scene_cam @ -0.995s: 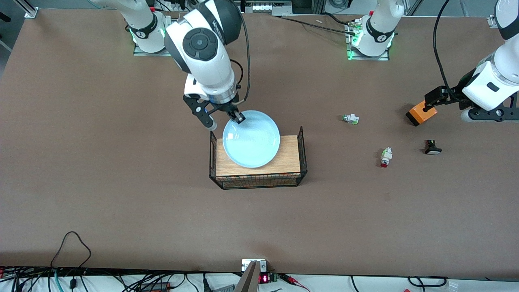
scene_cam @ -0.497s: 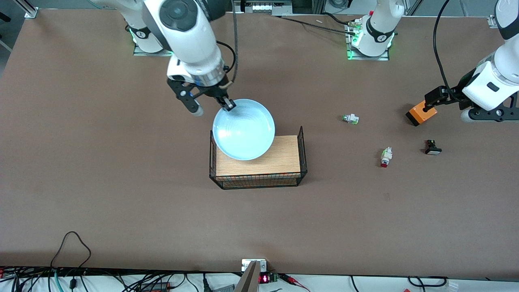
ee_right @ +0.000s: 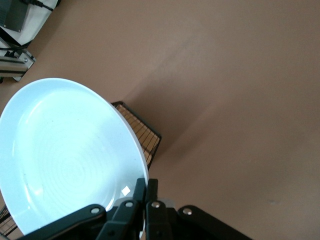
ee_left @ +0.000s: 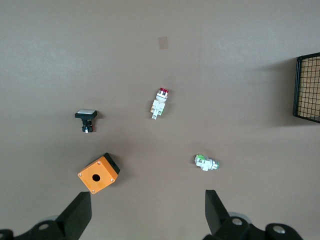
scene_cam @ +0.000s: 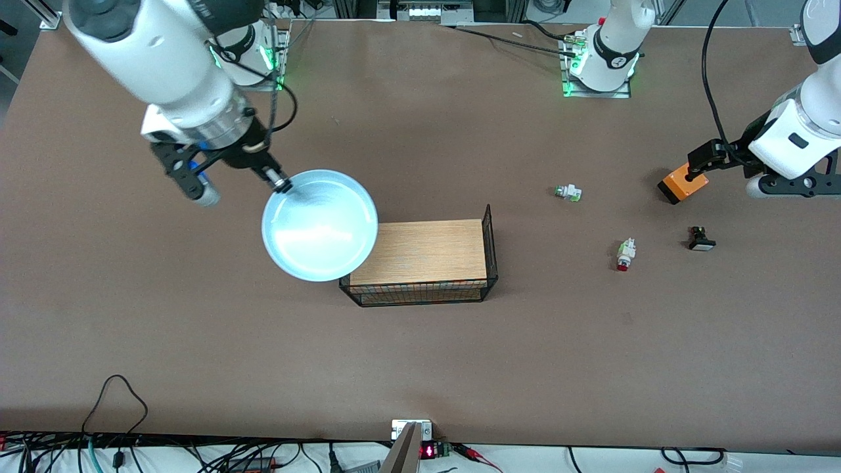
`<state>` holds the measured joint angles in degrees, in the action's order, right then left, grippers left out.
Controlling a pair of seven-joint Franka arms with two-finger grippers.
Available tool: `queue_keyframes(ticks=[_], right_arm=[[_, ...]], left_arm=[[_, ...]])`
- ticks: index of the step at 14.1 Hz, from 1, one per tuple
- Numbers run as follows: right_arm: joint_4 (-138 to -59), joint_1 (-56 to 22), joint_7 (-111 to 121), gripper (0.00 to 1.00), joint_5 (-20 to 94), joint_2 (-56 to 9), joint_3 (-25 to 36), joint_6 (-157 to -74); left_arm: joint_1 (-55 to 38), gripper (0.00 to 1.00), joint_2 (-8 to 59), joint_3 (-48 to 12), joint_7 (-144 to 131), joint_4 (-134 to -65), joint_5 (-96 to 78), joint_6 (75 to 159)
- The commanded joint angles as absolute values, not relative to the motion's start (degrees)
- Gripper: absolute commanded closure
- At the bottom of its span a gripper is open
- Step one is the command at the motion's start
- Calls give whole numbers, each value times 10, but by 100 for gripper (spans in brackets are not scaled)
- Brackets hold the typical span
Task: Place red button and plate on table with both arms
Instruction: 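Lift the blue plate out of the basket with the right gripper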
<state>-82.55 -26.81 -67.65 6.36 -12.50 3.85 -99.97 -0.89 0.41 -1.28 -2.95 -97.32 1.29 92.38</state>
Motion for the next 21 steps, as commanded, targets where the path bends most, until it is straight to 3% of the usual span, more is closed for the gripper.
queue_keyframes(ticks=[1,4,10,17,19,21], right_arm=[[-813,-224,-600,100,73,-133,31,-968],[-814,-159,-402,100,71,-139,30,-913],[-879,-56,-167,100,62,-141,29,-930],[-1042,26,86,100,61,-127,28,-1042],[-1096,38,124,100,61,-128,28,-1104],[-1184,47,183,100,61,-128,28,-1217]], left_arm=[[0,0,4,-20,-15,-965,9,915],[0,0,4,-20,-16,-965,10,913],[-1,0,4,-20,-16,-965,10,911],[0,0,4,-24,-16,-965,9,906],[1,0,4,-23,-16,-966,9,905],[4,0,4,-23,-16,-966,9,905]])
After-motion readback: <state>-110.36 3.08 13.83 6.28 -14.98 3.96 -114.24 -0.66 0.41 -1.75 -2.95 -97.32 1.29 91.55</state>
